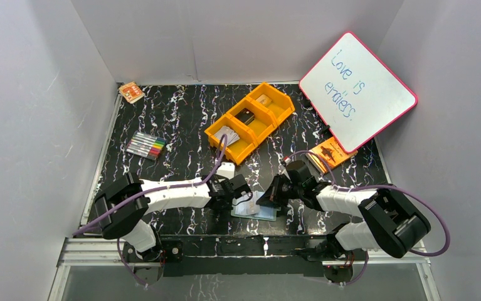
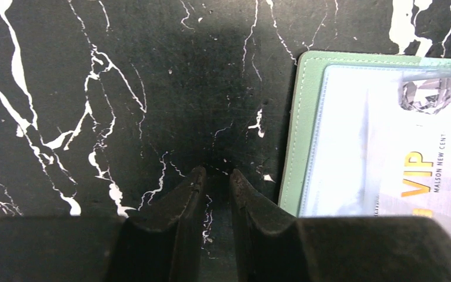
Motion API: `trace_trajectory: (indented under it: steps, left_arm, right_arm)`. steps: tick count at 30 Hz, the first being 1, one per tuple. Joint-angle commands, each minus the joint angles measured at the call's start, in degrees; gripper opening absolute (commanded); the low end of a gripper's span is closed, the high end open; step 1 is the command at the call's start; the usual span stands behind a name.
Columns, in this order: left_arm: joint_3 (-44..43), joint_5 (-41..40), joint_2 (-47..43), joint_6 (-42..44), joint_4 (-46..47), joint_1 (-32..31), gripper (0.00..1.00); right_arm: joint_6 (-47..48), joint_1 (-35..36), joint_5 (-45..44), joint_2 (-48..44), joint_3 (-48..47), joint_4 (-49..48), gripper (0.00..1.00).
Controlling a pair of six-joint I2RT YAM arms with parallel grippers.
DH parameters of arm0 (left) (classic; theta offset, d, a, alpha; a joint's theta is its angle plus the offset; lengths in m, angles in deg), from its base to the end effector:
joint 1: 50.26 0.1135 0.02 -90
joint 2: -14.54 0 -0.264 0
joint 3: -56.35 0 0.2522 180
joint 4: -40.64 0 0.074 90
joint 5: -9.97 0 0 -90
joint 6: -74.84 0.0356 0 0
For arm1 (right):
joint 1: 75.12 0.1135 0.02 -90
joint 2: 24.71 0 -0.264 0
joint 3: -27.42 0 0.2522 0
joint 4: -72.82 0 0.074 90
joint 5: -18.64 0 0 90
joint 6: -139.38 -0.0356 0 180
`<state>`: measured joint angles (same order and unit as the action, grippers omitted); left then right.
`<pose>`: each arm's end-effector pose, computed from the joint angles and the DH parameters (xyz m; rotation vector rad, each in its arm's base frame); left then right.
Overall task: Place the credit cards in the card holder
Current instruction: Insert the credit card into the card holder.
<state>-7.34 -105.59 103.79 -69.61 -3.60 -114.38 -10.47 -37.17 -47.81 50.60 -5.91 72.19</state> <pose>0.1363 -0.2458 0.1691 0.1136 2.5810 -0.0962 0.1652 0.1469 0.1297 0.2533 2.5985 1.2416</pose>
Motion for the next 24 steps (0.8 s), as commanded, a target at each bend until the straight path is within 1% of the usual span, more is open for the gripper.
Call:
trace_trajectory:
  steps: [1,8,24]
  left_arm:
    - [0.7,0.6,-0.1,-0.4,1.6,0.3,0.19]
    - [2.2,4.4,0.9,-0.6,5.0,0.3,0.15]
    - [4.0,7.9,0.6,-1.4,7.9,0.3,0.08]
  right_arm:
    - [-1.2,1.0,-3.2,0.1,0.9,-1.7,0.00]
    - [-2.3,3.2,-4.1,1.8,0.1,-2.9,0.00]
    - [-7.4,6.4,-7.7,3.9,1.0,-6.0,0.00]
